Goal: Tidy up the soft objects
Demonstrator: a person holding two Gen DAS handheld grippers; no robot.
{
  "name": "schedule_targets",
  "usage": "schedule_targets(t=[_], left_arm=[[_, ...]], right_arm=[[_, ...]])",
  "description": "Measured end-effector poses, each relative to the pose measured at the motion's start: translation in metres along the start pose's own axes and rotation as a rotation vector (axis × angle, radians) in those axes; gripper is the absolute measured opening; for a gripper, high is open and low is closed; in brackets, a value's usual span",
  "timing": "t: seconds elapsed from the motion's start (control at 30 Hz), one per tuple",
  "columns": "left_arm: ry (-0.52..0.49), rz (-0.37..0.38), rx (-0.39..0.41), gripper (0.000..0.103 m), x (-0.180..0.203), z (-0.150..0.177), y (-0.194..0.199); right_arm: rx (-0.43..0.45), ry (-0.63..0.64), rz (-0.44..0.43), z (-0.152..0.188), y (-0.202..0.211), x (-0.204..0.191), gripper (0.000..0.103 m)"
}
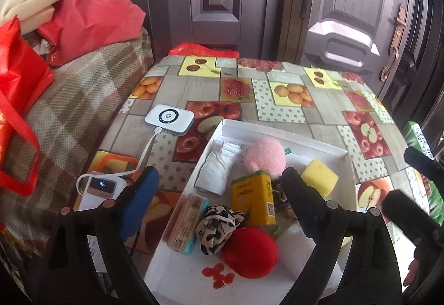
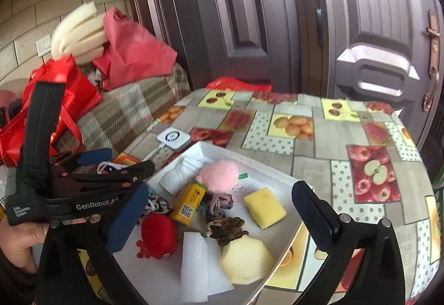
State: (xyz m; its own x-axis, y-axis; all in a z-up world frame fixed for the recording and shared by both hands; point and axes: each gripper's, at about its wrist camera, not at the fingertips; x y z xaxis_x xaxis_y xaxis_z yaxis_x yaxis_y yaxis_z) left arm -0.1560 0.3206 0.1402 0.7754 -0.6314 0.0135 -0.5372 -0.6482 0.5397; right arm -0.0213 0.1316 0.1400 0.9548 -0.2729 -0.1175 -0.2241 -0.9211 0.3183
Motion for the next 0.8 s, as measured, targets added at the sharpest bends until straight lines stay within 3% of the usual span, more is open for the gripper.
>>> schedule_targets(t=[0.47, 0.67, 0.8], left_arm=[[-0.044, 0.063, 0.122, 0.091, 0.023, -0.022, 0.085], [-0.102, 0.011, 0.175, 0.091, 0.041, -0.029, 0.133], [-0.108, -0.049, 0.185, 0.091, 0.051, -0.032, 0.159]], right_arm=[[0.261, -0.019, 0.093, -0.037, 0.108, 0.002, 0.103], [0.344, -0.027, 0.274, -0.044, 0.15, 0.007, 0.103], [0.334, -0.075, 0.358, -0.046, 0.167, 0.017, 0.103]])
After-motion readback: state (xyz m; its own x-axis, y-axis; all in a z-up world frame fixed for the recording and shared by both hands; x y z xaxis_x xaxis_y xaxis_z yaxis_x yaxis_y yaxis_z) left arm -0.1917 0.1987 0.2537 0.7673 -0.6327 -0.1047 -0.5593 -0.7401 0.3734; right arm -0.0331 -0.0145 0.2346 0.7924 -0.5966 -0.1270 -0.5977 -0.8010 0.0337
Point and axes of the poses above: each gripper's, at about its wrist camera, not at the fingertips, and y roughly against the way its jaws point, x to its right, z to its underside, and after that the axes turned 11 degrees about x, right-handed
